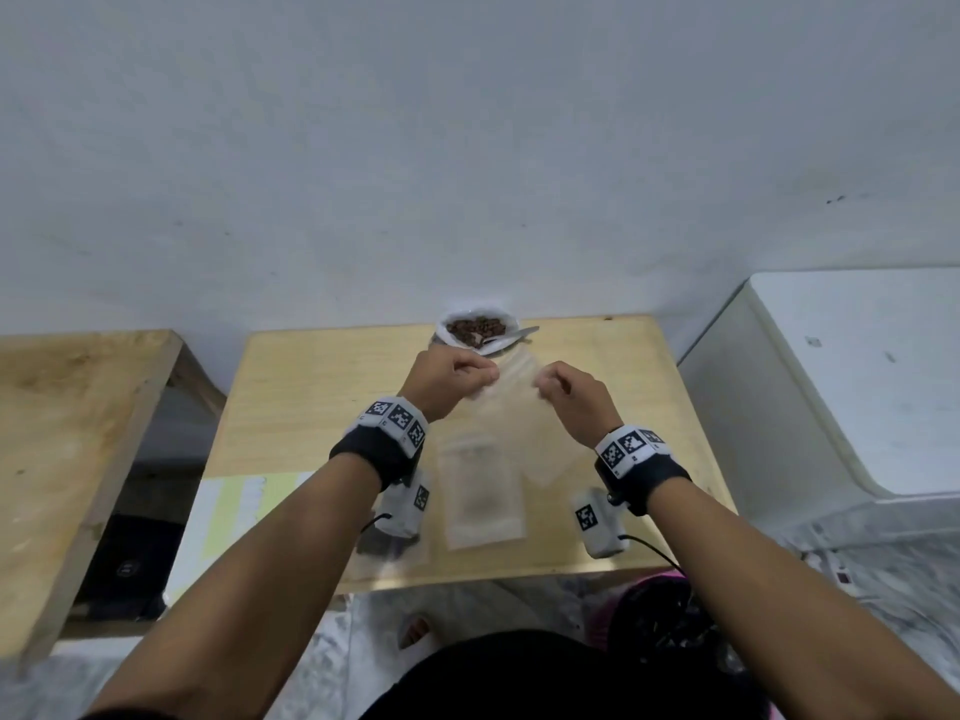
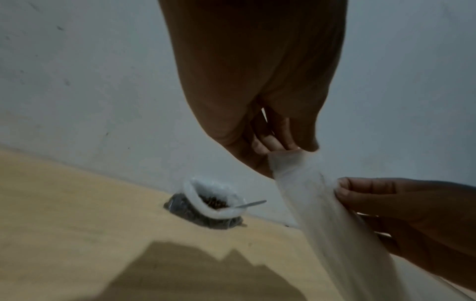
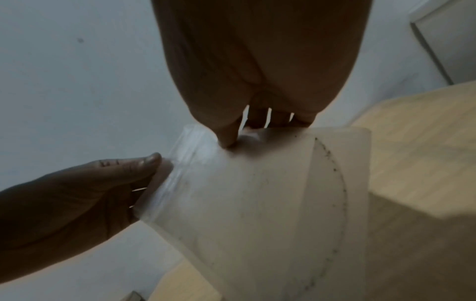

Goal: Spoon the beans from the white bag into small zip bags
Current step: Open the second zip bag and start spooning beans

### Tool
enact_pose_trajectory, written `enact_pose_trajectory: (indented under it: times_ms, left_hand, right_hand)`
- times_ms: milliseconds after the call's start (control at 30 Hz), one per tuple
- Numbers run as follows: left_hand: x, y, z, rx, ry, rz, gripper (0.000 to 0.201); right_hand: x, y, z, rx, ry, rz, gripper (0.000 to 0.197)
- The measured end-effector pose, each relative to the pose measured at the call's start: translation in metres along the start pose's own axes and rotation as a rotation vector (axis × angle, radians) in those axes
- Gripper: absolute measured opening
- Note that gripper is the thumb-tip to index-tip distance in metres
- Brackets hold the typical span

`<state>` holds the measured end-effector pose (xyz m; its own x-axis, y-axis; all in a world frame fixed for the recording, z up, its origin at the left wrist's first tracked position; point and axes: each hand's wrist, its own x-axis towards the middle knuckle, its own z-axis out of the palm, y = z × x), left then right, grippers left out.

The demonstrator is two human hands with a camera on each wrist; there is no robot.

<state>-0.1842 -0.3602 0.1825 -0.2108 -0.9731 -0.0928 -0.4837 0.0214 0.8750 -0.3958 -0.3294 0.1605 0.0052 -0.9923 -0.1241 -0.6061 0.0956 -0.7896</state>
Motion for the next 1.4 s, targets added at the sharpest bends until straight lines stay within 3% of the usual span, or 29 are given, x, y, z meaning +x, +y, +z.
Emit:
enact_pose_trajectory:
  times_ms: [167, 233, 333, 500, 767, 867, 967, 1067, 1167, 1300, 1400]
  left_hand:
    - [0.0, 0.017, 0.004, 0.004, -0.007, -0.037, 0.012]
    - [0.001, 0.021, 0.009, -0.045, 0.031, -0.093, 0.01]
    - [-0.001, 0.03, 0.02, -0.138, 0.127, -0.131, 0.007]
    - [-0.004, 0.051, 0.035, -0.269, 0.195, -0.117, 0.013]
    - [0.015, 0.053, 0.032, -0.413, 0.213, -0.143, 0.019]
    - [0.024, 0.052, 0.027, -0.38, 0.25, -0.134, 0.021]
    - [0.032, 0.054, 0.023, -0.195, 0.302, -0.062, 0.023]
    - [0.038, 0.057, 0.016, 0.023, 0.342, 0.051, 0.023]
    - [0.052, 0.05, 0.005, 0.091, 0.377, 0.035, 0.02]
    - [0.062, 0.055, -0.006, 0.258, 0.242, -0.024, 0.003]
    - [0.062, 0.059, -0.005, 0.304, 0.151, 0.096, 0.036]
  right_hand:
    - [0.007, -0.001, -0.022, -0.039, 0.042, -0.11, 0.014]
    - [0.007, -0.002, -0.026, -0.04, 0.163, -0.203, 0.007]
    - [0.008, -0.014, -0.031, 0.064, 0.289, -0.24, 0.015]
    - [0.011, -0.044, -0.035, 0.315, 0.111, -0.058, 0.026]
    - [0.033, -0.062, -0.044, 0.5, 0.049, 0.008, 0.007]
    - [0.042, -0.068, -0.044, 0.457, 0.058, 0.01, 0.006]
    - [0.052, -0.076, -0.043, 0.333, 0.079, -0.007, 0.01]
    - [0.062, -0.086, -0.043, 0.076, 0.103, -0.077, 0.014]
    - [0.072, -0.088, -0.046, -0.186, 0.124, -0.13, 0.014]
    - [0.081, -0.094, -0.047, -0.345, 0.054, -0.166, 0.015]
    - [0.085, -0.1, -0.046, -0.421, -0.033, -0.219, 0.015]
